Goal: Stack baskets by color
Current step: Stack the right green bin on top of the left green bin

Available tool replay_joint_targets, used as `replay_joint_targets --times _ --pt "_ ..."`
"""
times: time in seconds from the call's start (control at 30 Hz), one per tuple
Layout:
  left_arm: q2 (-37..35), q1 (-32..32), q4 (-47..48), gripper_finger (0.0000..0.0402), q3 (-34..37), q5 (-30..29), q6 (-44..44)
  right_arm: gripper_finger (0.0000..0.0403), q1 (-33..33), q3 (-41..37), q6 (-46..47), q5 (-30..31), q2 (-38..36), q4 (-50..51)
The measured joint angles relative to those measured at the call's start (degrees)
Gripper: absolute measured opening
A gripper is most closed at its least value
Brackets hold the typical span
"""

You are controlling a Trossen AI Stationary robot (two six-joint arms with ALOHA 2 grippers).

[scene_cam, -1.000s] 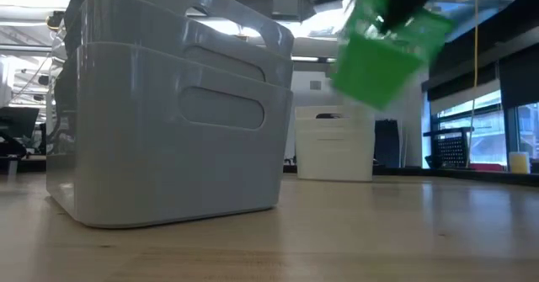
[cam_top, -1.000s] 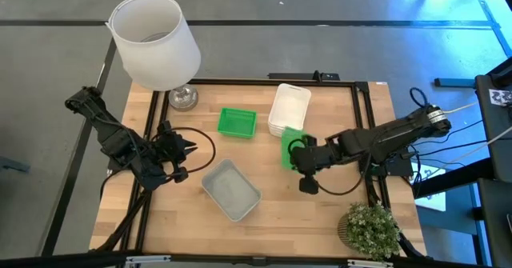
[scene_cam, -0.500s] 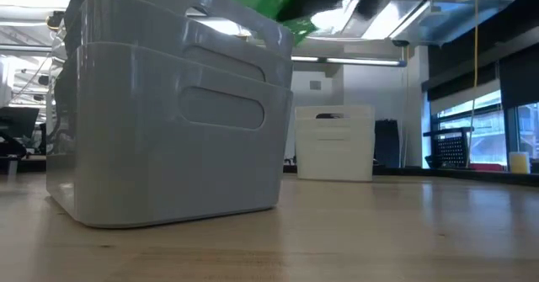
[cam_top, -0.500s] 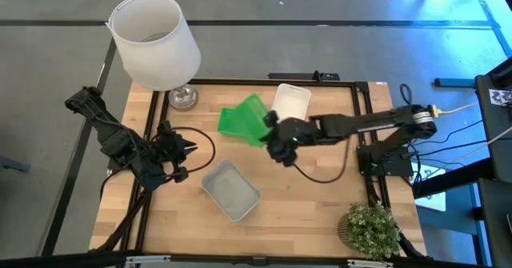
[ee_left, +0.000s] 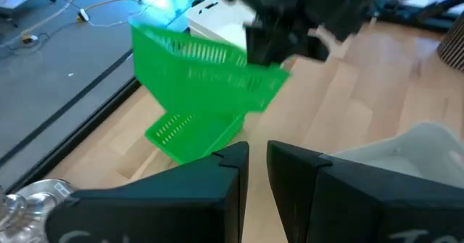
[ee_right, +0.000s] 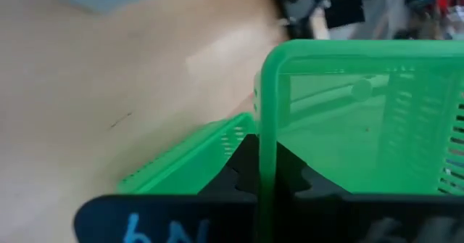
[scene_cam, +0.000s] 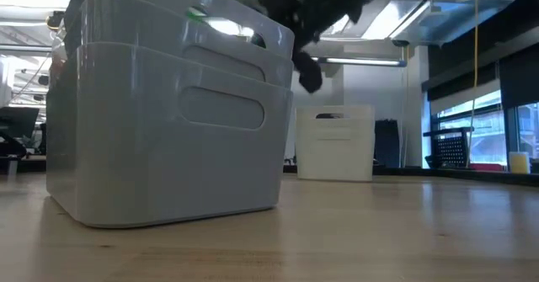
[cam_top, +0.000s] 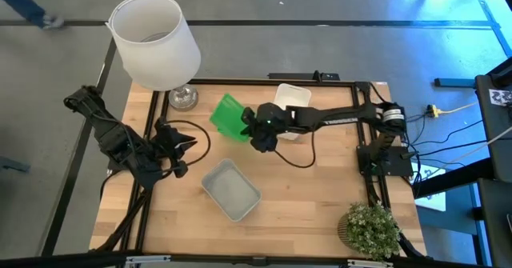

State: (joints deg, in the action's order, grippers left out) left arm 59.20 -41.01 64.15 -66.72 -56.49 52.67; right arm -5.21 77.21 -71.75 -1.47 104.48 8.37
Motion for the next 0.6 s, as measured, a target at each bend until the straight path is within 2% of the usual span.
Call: replay_joint_targets --times 0.17,0.6 --pt "-1.2 0.0 -0.6 0.0043 0.0 -0.2 1.0 0.0000 -1.8 0.0 -4.7 -3.4 3.5 -0.1" --pt "-2.1 0.0 -0.9 0.0043 0.0 -0.1 1.4 0.0000 -3.7 0.0 -17.5 -2.1 8.5 -0.5"
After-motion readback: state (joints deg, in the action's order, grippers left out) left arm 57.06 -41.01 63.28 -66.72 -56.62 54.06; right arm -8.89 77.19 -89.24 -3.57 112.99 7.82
